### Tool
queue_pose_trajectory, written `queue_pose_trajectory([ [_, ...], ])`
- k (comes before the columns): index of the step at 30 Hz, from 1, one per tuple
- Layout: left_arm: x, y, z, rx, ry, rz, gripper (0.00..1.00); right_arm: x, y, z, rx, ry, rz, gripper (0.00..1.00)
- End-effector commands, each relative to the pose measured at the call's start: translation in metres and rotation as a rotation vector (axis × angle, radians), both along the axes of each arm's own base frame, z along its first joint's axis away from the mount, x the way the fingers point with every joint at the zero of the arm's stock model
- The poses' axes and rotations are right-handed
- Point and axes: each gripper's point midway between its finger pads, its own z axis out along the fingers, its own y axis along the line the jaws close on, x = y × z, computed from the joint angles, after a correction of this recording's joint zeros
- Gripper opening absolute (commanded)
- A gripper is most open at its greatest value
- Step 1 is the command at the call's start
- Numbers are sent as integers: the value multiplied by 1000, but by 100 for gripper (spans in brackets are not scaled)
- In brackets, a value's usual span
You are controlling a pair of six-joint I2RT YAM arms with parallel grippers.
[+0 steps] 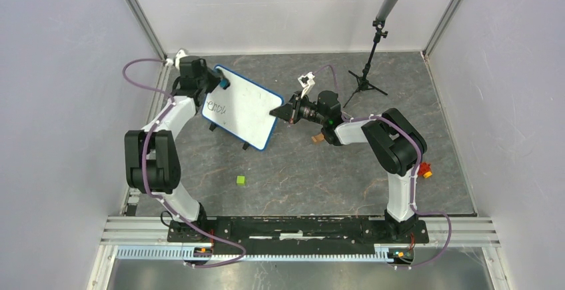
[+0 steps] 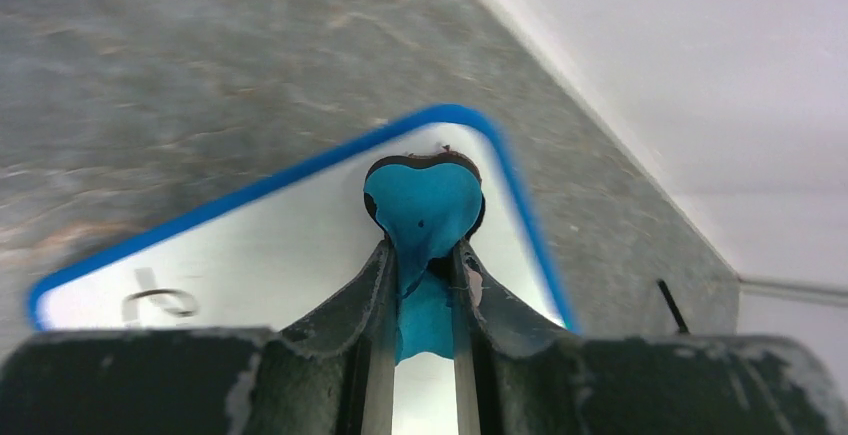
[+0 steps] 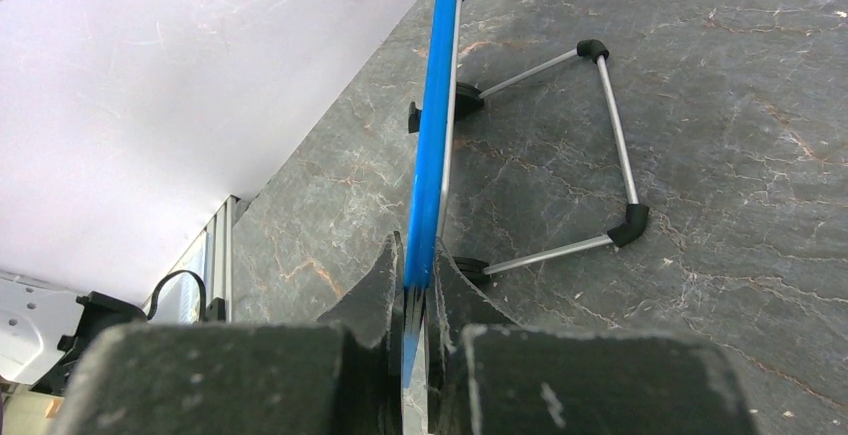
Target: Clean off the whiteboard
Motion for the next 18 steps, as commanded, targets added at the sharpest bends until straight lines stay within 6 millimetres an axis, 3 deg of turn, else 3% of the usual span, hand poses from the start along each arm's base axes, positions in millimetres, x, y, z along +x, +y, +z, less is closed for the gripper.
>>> queue_pose_trajectory([
  [1,14,-55,40,28,-90,-166,16,-22,17,1,-17,-93,132,0],
  [5,10,-56,29,6,-84,-167,16,-22,17,1,-18,-93,134,0],
  [9,-13,-41,-10,-27,-27,-127,16,-23,17,1,-17,-93,136,0],
  [16,-56,3,-66,-63,60,-10,16,-23,18,2,-12,-90,139,0],
  [18,-66,5,-78,-55,89,-10,16,-23,18,2,-12,-90,139,0],
])
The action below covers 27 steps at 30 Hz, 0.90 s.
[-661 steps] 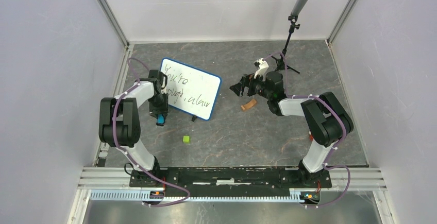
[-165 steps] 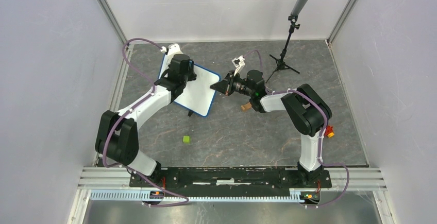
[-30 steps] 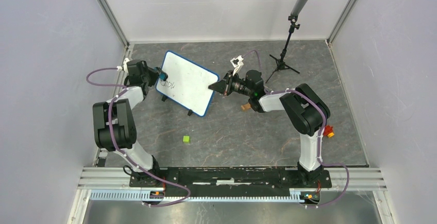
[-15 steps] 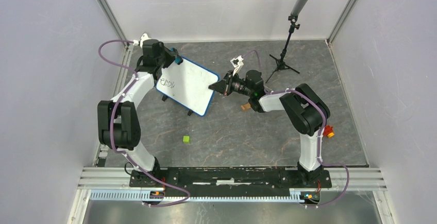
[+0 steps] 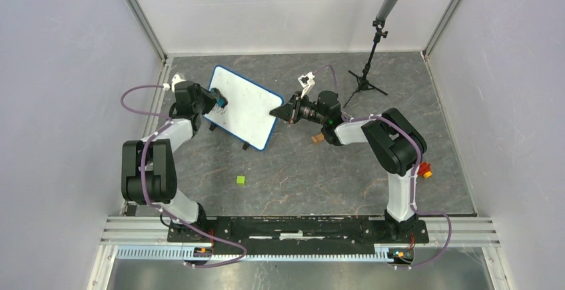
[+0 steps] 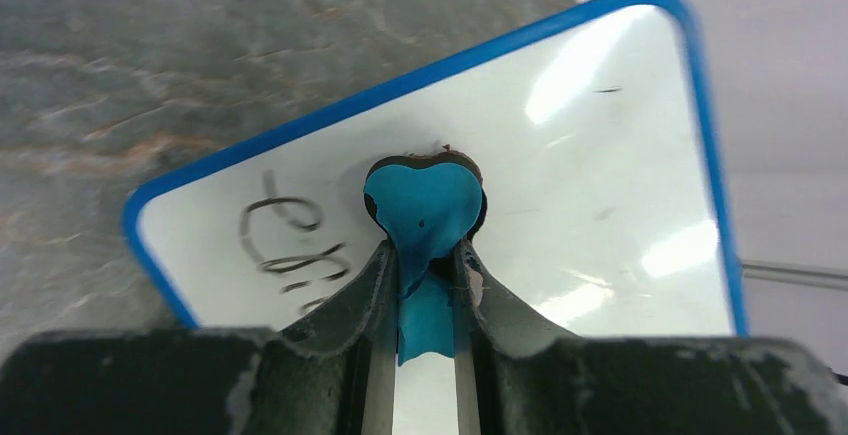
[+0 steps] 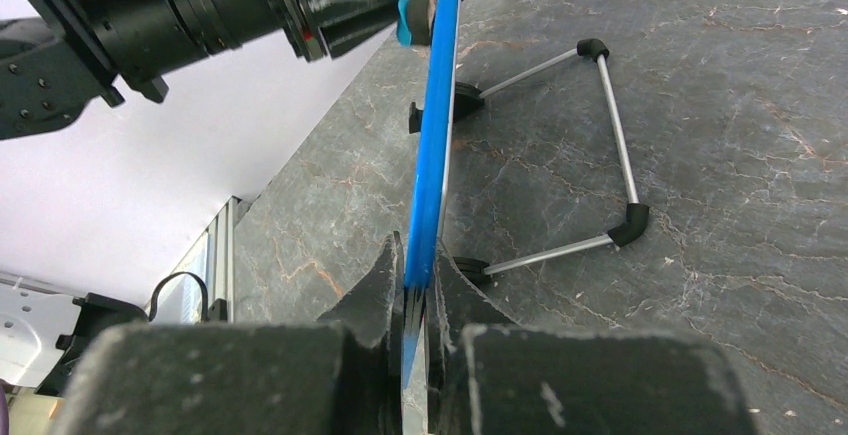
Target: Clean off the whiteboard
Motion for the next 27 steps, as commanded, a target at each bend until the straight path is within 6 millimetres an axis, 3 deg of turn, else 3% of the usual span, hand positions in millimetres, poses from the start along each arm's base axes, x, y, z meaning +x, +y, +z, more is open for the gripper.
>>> queue_pose_trajectory([
  [1,-33,5,-49,-13,137,13,16,-23,17,2,-14,-97,139,0],
  [4,-37,0,-54,-32,137,-1,16,-23,17,2,-15,-97,138,0],
  [7,-30,-11,-44,-36,111,-30,16,-23,18,2,-17,-98,138,0],
  [14,-11,-91,7,81,24,-215,17,-23,18,2,-20,-99,138,0],
  [20,-9,-140,33,143,-18,-353,16,-22,18,0,-24,-98,137,0],
  [23,-14,-150,32,167,-14,-389,16,-23,18,1,-23,-101,139,0],
  [27,-21,-139,24,199,3,-363,15,-22,18,2,-22,-100,138,0],
])
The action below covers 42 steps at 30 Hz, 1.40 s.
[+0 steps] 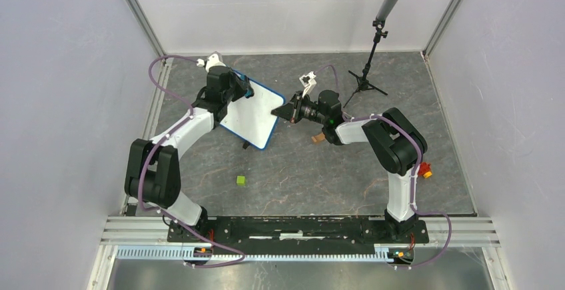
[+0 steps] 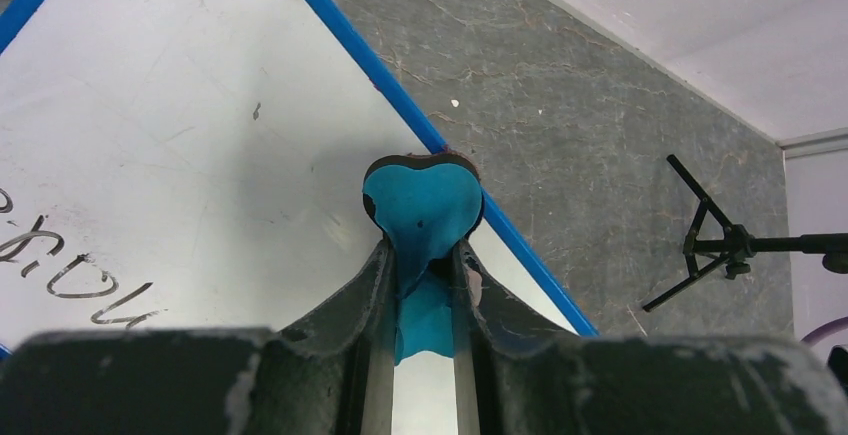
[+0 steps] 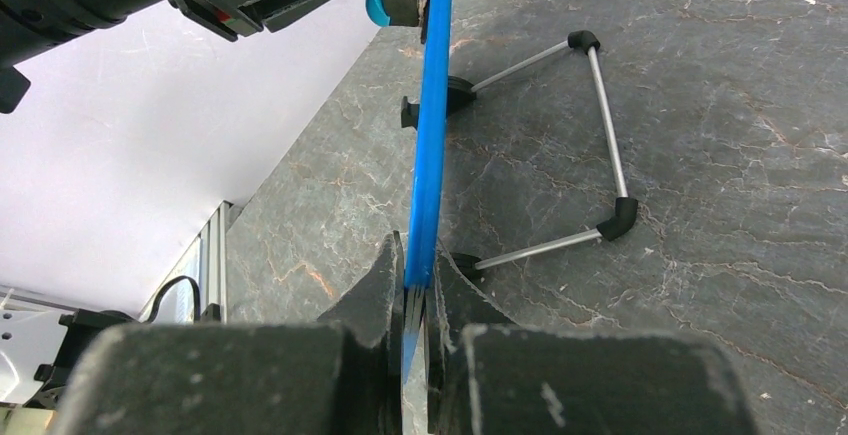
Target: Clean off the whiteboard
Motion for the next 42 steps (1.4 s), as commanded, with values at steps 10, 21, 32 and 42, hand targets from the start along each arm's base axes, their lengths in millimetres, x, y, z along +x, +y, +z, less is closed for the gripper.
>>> queue_pose_trajectory([
  [10,-51,61,-85,-149,193,112,15,-28,22,5,-11,-114,160,0],
  [21,-53,77,-95,-237,194,166,15,-28,23,8,-5,-117,160,0],
  [32,-24,-33,-12,7,-15,-205,18,-28,23,7,-8,-114,161,0],
  [42,-38,-101,12,86,-106,-522,18,-28,23,6,-8,-114,161,0],
])
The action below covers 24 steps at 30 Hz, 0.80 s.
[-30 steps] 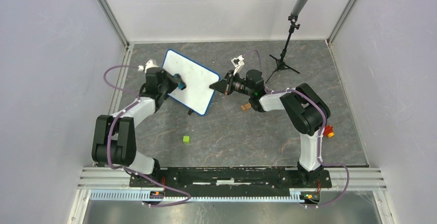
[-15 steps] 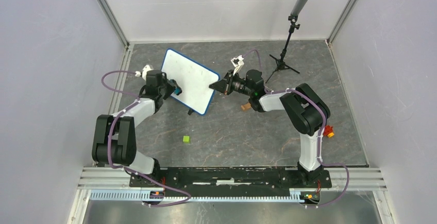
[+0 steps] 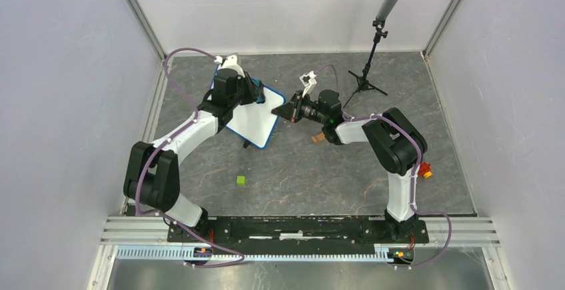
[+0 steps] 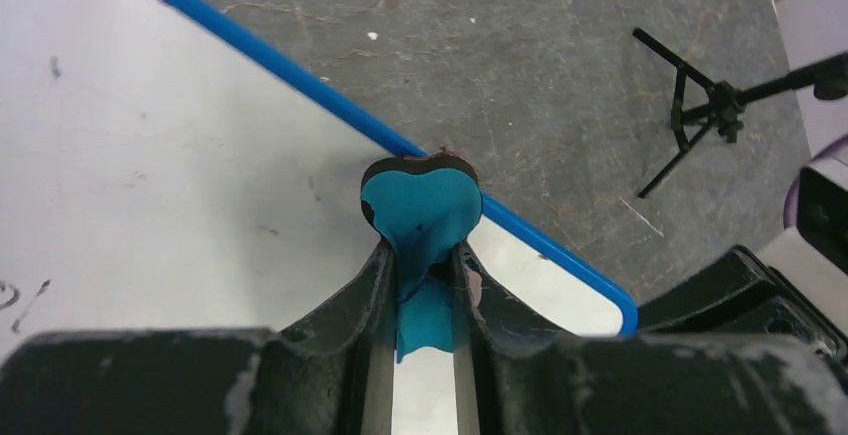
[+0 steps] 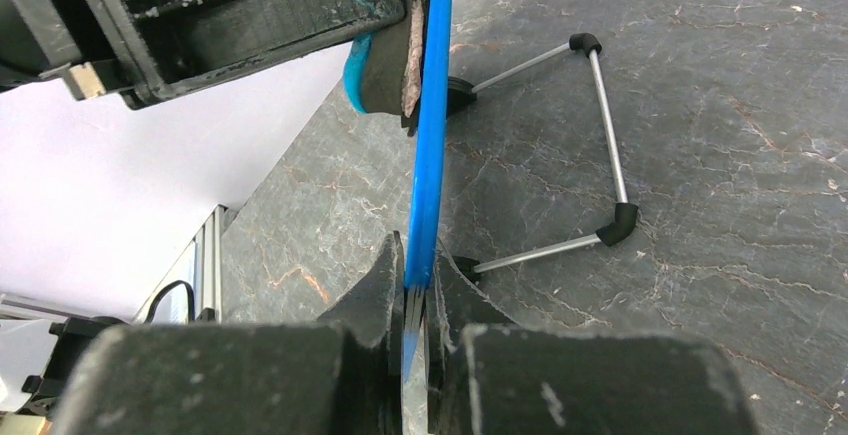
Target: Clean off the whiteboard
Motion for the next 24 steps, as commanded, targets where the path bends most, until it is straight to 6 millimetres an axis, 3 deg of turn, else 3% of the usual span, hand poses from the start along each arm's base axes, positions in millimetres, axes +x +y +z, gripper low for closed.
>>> queue_pose_trajectory([
  [1,-16,-63,10,-9,-56,-297,19,-30,23,5,-9,-104,168,0],
  [6,-24,-56,-3,27,-29,-287,18,-30,23,4,-9,-102,167,0],
  [10,-22,-27,-14,82,2,-165,17,-30,23,5,-8,-102,168,0],
  [13,-17,6,-24,58,52,-30,17,-30,22,5,-7,-103,166,0],
  [16,-15,52,-43,-26,131,169,17,-30,22,4,-8,-101,166,0],
  [20,-24,108,-77,-141,211,388,17,-30,22,5,-7,-102,167,0],
  [24,-42,143,-111,-211,263,519,18,-31,22,4,-6,-100,168,0],
])
